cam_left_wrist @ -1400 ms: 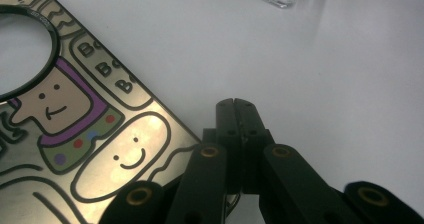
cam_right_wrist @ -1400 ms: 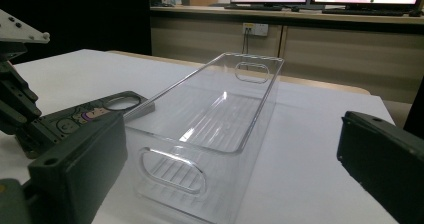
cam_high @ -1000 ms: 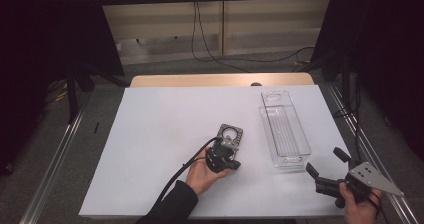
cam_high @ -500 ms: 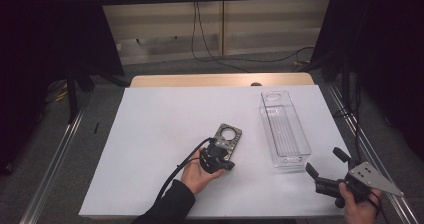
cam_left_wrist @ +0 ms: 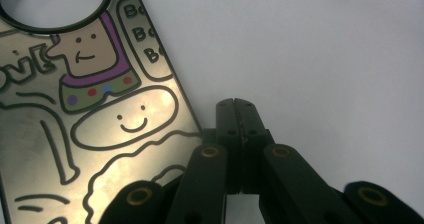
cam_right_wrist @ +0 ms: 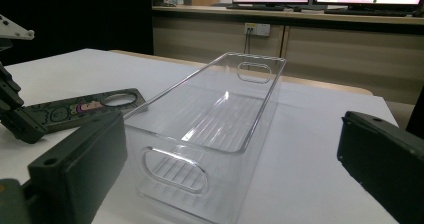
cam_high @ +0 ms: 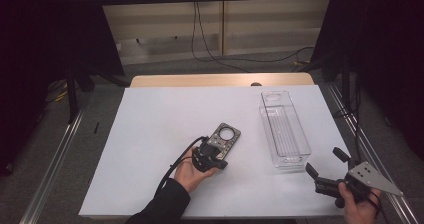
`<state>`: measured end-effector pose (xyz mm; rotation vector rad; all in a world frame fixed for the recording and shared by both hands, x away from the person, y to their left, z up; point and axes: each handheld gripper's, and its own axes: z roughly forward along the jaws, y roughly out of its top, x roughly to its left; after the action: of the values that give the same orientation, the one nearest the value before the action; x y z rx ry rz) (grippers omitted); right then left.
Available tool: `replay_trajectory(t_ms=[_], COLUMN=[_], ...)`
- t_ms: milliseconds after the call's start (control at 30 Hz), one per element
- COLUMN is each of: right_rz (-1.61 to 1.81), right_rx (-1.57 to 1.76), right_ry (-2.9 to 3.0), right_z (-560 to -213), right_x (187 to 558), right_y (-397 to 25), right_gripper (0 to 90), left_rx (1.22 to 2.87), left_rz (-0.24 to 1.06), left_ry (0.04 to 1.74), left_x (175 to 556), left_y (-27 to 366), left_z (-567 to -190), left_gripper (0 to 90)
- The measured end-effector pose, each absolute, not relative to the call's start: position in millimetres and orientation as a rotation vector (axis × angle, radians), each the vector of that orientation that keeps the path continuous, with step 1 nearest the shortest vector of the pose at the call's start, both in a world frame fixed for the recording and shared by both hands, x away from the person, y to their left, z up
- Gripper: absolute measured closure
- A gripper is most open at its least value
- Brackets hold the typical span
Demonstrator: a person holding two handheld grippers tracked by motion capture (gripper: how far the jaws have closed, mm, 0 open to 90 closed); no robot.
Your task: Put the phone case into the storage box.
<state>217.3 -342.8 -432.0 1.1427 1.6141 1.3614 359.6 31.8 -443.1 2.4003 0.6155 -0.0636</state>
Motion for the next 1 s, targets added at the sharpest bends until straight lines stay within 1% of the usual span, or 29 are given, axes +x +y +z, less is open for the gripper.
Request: replay_trajectory(t_ms=[500,533,1000], right_rz=[1.360,1.358,1.361], right_rx=[1.141,1.137,1.141], right_ry=[1.619,1.623,1.620], right_z=[-432.0,-432.1,-431.9], right_x=[217.0,217.2,217.1], right_y=[-342.2,-342.2,-342.3], right_gripper=[0.0,0.0,0.0], left_rx=[2.414,2.396,2.393], left_rz=[-0.058,-0.057,-0.038], left_ry=[0.633,0.658,0.710], left_x=[359.8,359.3,366.9], left_y=[46.2,46.3,65.7], left_z=[-441.9,-442.1,-441.7], left_gripper=[90.0,90.0,90.0])
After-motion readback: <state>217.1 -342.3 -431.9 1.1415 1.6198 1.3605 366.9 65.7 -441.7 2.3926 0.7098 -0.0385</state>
